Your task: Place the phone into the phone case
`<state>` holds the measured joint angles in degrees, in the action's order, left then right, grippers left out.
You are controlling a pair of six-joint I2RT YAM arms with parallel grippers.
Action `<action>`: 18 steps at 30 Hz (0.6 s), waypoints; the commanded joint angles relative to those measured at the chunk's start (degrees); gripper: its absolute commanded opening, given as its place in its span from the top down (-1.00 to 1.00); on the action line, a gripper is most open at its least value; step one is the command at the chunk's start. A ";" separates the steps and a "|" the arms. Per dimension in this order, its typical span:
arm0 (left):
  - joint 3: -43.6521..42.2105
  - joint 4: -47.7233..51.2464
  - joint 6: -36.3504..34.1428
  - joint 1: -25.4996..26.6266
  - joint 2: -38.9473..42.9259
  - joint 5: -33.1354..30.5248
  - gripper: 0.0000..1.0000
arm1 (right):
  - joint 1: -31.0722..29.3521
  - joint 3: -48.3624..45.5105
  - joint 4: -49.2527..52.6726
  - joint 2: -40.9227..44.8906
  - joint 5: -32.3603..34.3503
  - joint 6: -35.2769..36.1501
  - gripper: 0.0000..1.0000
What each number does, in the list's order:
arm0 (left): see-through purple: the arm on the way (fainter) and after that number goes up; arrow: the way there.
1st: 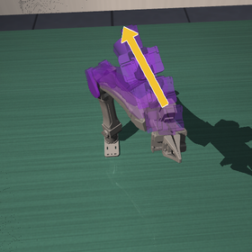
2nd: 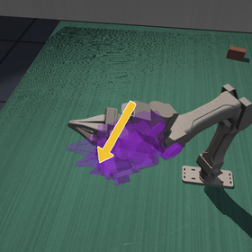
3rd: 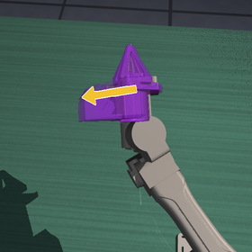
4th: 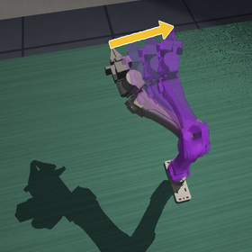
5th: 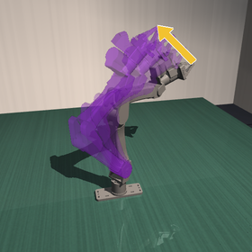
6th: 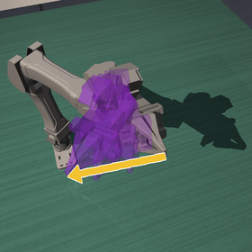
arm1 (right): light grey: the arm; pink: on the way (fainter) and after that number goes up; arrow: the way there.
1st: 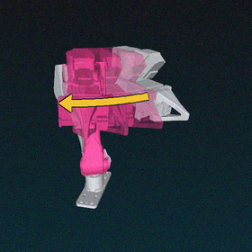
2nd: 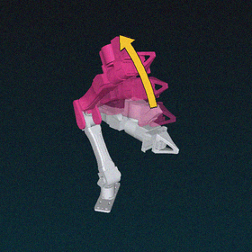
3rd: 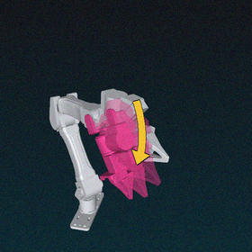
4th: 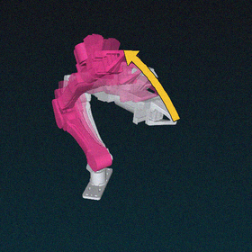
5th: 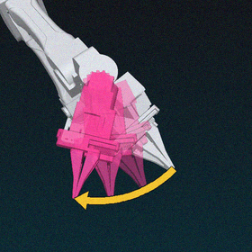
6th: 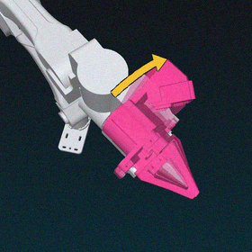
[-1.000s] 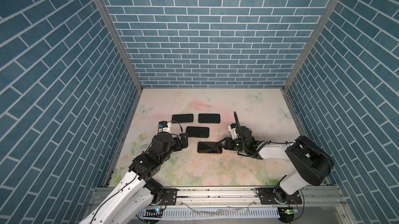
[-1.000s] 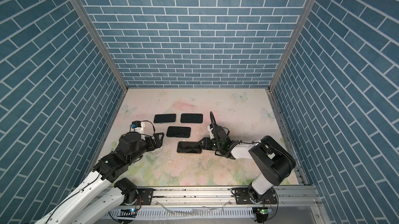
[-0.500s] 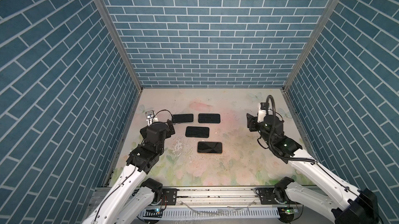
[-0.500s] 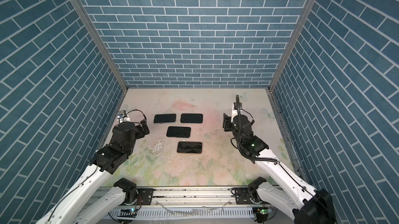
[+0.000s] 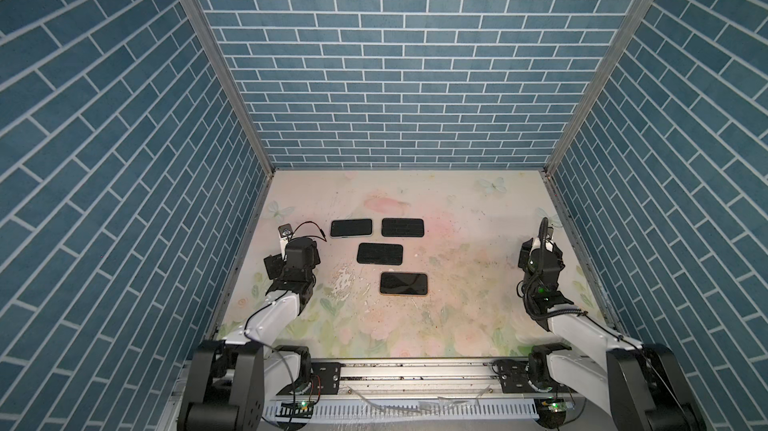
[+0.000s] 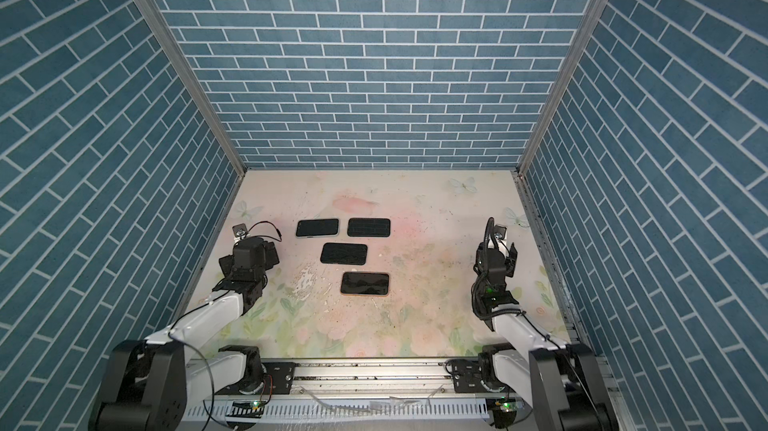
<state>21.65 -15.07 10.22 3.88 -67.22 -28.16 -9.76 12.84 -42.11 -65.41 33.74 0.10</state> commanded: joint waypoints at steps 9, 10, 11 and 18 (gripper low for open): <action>0.50 -28.02 -12.89 -0.63 -12.92 17.07 -0.99 | 8.16 5.80 -1.76 -10.34 -18.51 2.74 -0.25; -0.87 -32.16 -13.00 -0.70 -14.56 17.90 -0.99 | 8.35 6.05 -1.04 -10.31 -20.63 3.16 -0.25; -2.07 -35.85 -13.13 -0.80 -16.55 18.46 -0.99 | 8.43 6.20 -0.41 -10.12 -23.04 3.60 -0.25; 0.17 -34.55 -12.71 -1.42 -20.00 19.34 -0.99 | 9.92 4.45 -12.75 -17.71 -36.49 0.87 -0.23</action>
<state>20.56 -47.22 -1.52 3.01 -87.53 -10.61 -0.58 17.69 -49.60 -79.46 3.68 1.32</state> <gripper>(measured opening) 0.995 0.613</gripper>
